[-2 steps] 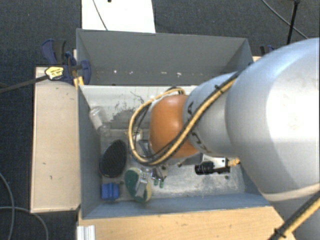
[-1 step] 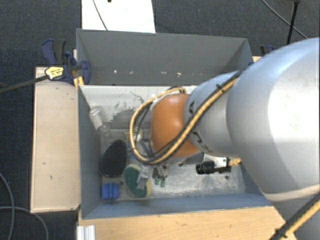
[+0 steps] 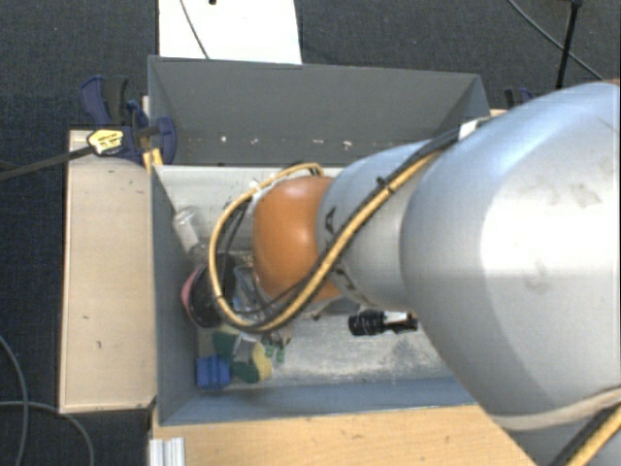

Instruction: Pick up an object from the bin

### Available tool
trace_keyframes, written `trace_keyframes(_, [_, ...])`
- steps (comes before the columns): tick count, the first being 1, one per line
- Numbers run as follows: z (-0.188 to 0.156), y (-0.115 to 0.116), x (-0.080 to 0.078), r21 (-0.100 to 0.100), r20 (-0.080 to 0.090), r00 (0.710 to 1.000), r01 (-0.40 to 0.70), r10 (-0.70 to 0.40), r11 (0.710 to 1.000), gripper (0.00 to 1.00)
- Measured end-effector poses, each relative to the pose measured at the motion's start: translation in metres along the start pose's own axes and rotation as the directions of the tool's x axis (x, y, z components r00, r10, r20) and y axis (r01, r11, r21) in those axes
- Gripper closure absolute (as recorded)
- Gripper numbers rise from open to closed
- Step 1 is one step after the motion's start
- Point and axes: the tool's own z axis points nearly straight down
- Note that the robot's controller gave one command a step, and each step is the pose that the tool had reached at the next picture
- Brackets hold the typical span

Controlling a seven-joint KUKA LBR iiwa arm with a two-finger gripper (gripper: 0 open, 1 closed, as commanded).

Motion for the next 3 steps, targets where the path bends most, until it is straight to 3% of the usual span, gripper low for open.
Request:
trace_keyframes(1, [-0.054,0.026,-0.008,-0.003,-0.003,1.0,0.019,-0.019,1.0,1.0])
trace_keyframes(2, [-0.111,0.022,-0.004,-0.004,-0.002,1.0,0.017,-0.017,1.0,1.0])
trace_keyframes(3, [-0.075,0.032,-0.005,0.001,-0.008,0.998,-0.056,0.056,0.998,1.0])
